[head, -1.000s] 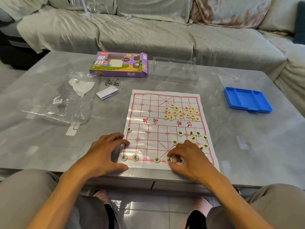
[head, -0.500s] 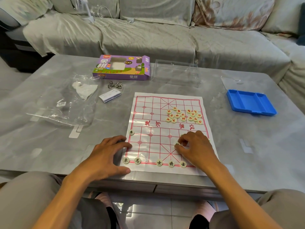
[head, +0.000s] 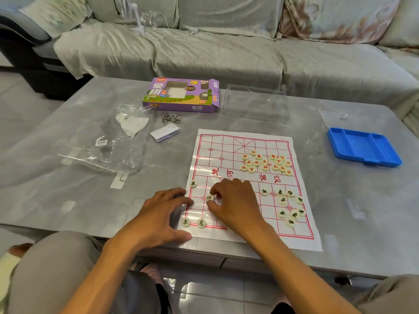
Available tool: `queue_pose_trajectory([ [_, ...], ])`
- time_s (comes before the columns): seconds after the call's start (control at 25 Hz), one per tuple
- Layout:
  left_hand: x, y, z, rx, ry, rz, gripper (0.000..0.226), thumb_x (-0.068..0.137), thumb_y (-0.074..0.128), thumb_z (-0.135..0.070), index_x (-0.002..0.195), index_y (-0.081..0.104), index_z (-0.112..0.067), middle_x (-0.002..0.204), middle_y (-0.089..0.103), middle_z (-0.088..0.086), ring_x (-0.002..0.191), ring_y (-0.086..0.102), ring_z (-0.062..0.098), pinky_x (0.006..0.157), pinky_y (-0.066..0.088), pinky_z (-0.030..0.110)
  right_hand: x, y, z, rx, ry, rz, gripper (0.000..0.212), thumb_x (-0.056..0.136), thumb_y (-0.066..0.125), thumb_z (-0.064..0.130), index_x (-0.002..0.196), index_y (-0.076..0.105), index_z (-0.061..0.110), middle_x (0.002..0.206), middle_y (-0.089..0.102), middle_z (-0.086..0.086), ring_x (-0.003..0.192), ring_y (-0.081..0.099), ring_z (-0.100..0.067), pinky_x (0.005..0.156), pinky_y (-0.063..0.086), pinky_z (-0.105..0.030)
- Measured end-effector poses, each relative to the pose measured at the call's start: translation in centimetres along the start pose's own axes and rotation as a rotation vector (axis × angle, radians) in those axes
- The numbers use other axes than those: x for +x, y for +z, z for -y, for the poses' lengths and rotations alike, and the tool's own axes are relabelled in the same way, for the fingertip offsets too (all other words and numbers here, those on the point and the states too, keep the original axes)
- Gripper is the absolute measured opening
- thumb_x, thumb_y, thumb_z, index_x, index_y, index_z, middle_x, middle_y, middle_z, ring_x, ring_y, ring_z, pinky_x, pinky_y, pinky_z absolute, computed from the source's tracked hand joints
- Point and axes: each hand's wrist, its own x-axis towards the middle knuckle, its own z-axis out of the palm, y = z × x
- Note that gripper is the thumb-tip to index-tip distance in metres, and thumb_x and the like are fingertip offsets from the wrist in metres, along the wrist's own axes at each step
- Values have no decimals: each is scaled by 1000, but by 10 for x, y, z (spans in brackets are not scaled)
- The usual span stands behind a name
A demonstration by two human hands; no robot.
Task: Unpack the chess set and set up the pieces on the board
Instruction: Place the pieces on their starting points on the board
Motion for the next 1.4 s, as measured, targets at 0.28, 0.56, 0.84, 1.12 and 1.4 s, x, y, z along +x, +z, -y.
queue_pose_trajectory([
  [0.28, 1, -1, 1, 20, 8, -5, 81, 67, 70, -63, 138, 33, -46, 152, 16, -23, 140, 13, 6, 115, 20, 37, 10, 22, 5, -14, 98, 17, 33, 90, 54, 49, 111, 67, 28, 111, 66, 7, 100, 56, -15, 93, 37, -34],
  [0.56, 1, -2, 1, 21, 9, 17, 79, 70, 70, -62, 137, 32, -46, 153, 16, -22, 141, 14, 7, 115, 20, 39, -14, -10, -15, 86, 95, -3, 33, 91, 55, 48, 118, 62, 30, 111, 65, 11, 104, 51, -10, 94, 39, -31],
  [0.84, 2, -5, -1, 1, 5, 38, 80, 63, 71, -66, 133, 36, -48, 150, 20, -23, 138, 18, 8, 114, 23, 39, -89, -70, -126, 86, 360, 160, 22, 86, 66, 38, 107, 61, 35, 115, 63, 14, 85, 58, -7, 80, 51, -21],
  [1.12, 0, -5, -3, -42, -10, 42, 86, 51, 60, -77, 130, 41, -49, 150, 23, -23, 136, 21, 9, 114, 26, 41, -88, -51, -128, 73, 275, 132, 22, 87, 63, 41, 108, 63, 34, 118, 61, 14, 100, 57, -8, 85, 49, -22],
  [1.4, -1, -5, -3, -43, -8, 48, 90, 48, 52, -80, 131, 40, -49, 150, 22, -24, 136, 21, 9, 114, 26, 42, -94, -45, -126, 37, 278, 101, 31, 85, 60, 54, 107, 59, 32, 115, 62, 13, 97, 58, -9, 80, 51, -22],
])
